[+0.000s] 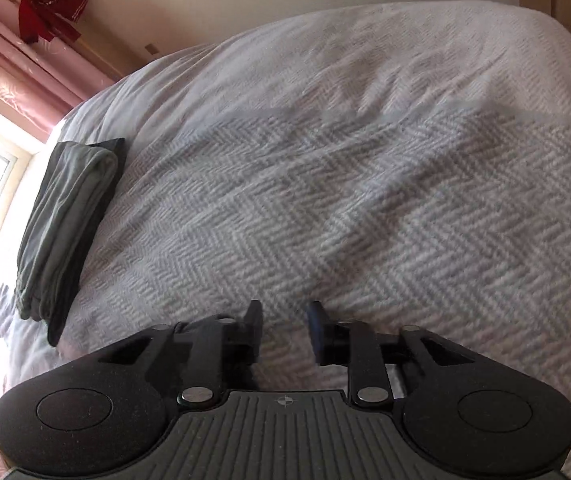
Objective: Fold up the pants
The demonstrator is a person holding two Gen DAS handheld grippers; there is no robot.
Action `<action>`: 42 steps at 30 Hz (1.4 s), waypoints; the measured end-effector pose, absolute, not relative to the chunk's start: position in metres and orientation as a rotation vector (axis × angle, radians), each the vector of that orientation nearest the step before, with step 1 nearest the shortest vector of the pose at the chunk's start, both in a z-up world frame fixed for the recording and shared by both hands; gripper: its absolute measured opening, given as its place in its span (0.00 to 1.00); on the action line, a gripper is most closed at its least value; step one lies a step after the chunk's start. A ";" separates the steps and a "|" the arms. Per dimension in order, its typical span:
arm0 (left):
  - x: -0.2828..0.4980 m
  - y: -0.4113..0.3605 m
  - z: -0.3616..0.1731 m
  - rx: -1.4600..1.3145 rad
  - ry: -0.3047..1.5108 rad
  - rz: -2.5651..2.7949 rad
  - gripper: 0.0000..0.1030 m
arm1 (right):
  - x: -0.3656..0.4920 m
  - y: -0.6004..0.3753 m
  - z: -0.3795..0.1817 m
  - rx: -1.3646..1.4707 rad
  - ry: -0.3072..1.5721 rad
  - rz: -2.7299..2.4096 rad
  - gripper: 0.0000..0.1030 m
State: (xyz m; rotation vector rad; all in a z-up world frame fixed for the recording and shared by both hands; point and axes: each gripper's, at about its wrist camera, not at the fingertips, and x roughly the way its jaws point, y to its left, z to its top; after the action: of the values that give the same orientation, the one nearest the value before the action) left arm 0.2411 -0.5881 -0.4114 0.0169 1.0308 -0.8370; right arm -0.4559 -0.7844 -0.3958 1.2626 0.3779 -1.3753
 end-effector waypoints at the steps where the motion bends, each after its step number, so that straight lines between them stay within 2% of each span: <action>1: 0.250 -0.601 -0.416 0.003 1.034 -0.830 0.67 | -0.460 -0.787 -0.396 1.258 0.368 -1.394 0.36; 3: 0.266 -0.625 -0.427 -0.027 1.064 -0.827 0.71 | -0.461 -0.791 -0.398 1.267 0.343 -1.418 0.36; 5: 0.271 -0.643 -0.438 -0.042 1.082 -0.814 0.70 | -0.459 -0.795 -0.401 1.273 0.338 -1.437 0.37; 6: 0.271 -0.649 -0.441 -0.047 1.068 -0.814 0.59 | -0.455 -0.795 -0.403 1.265 0.345 -1.448 0.37; 7: 0.270 -0.653 -0.442 -0.060 1.058 -0.831 0.15 | -0.452 -0.795 -0.404 1.254 0.356 -1.460 0.38; 8: 0.270 -0.654 -0.439 -0.084 1.062 -0.841 0.03 | -0.448 -0.796 -0.405 1.239 0.372 -1.472 0.39; 11: 0.257 -0.638 -0.403 -0.209 0.968 -0.833 0.03 | -0.438 -0.798 -0.406 1.205 0.409 -1.489 0.42; 15: 0.211 -0.653 -0.316 -0.074 0.688 -0.874 0.04 | -0.432 -0.802 -0.406 1.211 0.428 -1.496 0.46; 17: 0.191 -0.692 -0.293 0.070 0.643 -0.886 0.17 | -0.427 -0.807 -0.408 1.207 0.450 -1.505 0.50; 18: 0.183 -0.715 -0.289 0.171 0.658 -0.898 0.40 | -0.423 -0.809 -0.408 1.199 0.464 -1.510 0.51; 19: 0.179 -0.726 -0.290 0.209 0.666 -0.917 0.48 | -0.419 -0.811 -0.408 1.191 0.478 -1.514 0.53; 21: 0.183 -0.725 -0.303 0.207 0.696 -0.909 0.47 | -0.412 -0.814 -0.407 1.180 0.489 -1.512 0.54; 28: 0.260 -0.662 -0.417 0.093 1.068 -0.703 0.47 | -0.410 -0.811 -0.405 1.147 0.494 -1.462 0.55; 32: 0.290 -0.667 -0.440 -0.052 1.087 -0.677 0.49 | -0.404 -0.805 -0.406 1.118 0.500 -1.451 0.55; 37: 0.299 -0.710 -0.458 -0.021 1.041 -0.693 0.56 | -0.395 -0.801 -0.409 1.045 0.560 -1.435 0.55; 38: 0.295 -0.716 -0.460 0.017 1.007 -0.714 0.53 | -0.395 -0.800 -0.409 1.041 0.560 -1.434 0.55; 39: 0.292 -0.720 -0.458 0.065 0.970 -0.737 0.22 | -0.396 -0.799 -0.410 1.040 0.557 -1.437 0.55; 40: 0.290 -0.720 -0.454 0.095 0.948 -0.767 0.06 | -0.397 -0.798 -0.410 1.042 0.552 -1.440 0.55; 42: 0.285 -0.706 -0.433 0.095 0.871 -0.783 0.04 | -0.398 -0.796 -0.408 1.050 0.537 -1.448 0.55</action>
State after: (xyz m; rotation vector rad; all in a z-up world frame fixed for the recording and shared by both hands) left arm 0.2851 -0.7063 -0.4330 0.0954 0.8708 -0.7832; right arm -0.3981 -0.7957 -0.4082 1.0502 0.5371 -1.4476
